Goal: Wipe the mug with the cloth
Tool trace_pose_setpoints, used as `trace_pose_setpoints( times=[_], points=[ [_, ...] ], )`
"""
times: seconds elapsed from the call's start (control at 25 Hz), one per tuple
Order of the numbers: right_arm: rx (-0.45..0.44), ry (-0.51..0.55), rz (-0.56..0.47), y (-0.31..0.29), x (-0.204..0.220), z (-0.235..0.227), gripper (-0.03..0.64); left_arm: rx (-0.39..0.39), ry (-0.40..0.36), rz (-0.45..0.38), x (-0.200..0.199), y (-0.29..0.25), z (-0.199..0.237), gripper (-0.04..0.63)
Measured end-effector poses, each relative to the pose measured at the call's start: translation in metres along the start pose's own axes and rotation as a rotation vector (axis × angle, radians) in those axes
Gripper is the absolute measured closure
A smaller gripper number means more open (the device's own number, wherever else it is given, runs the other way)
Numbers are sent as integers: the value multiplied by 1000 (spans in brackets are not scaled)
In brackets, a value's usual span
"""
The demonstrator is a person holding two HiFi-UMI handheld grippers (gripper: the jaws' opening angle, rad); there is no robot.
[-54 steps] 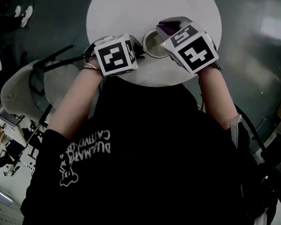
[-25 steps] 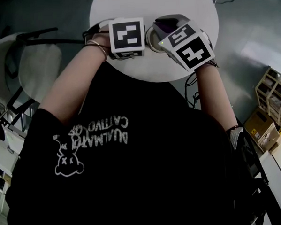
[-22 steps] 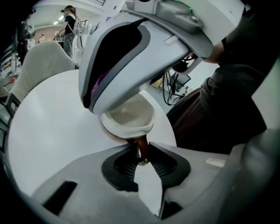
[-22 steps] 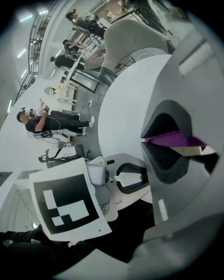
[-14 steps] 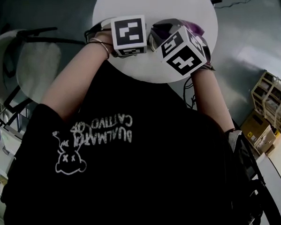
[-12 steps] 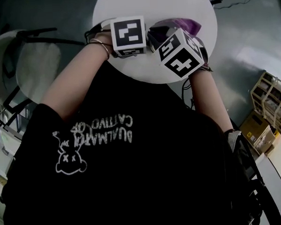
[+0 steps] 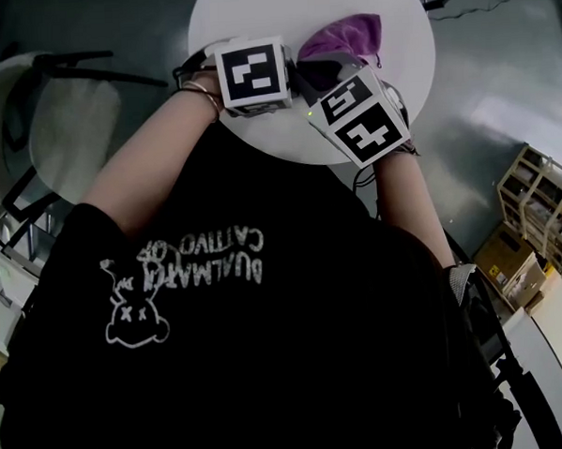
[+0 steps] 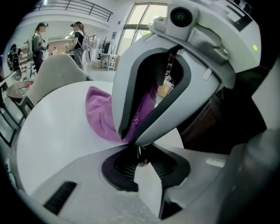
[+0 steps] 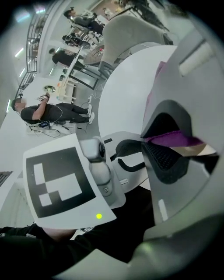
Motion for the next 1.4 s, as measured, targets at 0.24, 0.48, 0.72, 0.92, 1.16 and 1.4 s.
trace_pose_setpoints(
  times=[0.24, 0.48, 0.72, 0.92, 1.16, 1.4],
  points=[
    [4, -55, 1, 0, 0, -6, 589, -21, -9, -14, 9, 1, 0, 526],
    [9, -101, 78, -7, -5, -8, 589, -26, -42, -35, 12, 1, -2, 528],
    [34, -47, 196, -8, -11, -19, 589, -14, -72, -109, 4, 1, 4, 529],
    [-15, -68, 308, -22, -25, -21, 589, 30, -116, -103, 14, 7, 9, 529],
    [-99, -258, 336, -30, -29, -31, 588, 124, -225, -54, 19, 14, 15, 528],
    [-139, -396, 357, -35, -25, -35, 589, 169, -297, -26, 21, 11, 14, 528]
  ],
)
Point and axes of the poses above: the fingertips, and each gripper's own axes: y backward along the fingers, z to its left, x out of its underside, the point moved 8 cm from there along y, backward along the fingers, and after that the axes turned 4 degrees about -y, right-handed, at the moved point
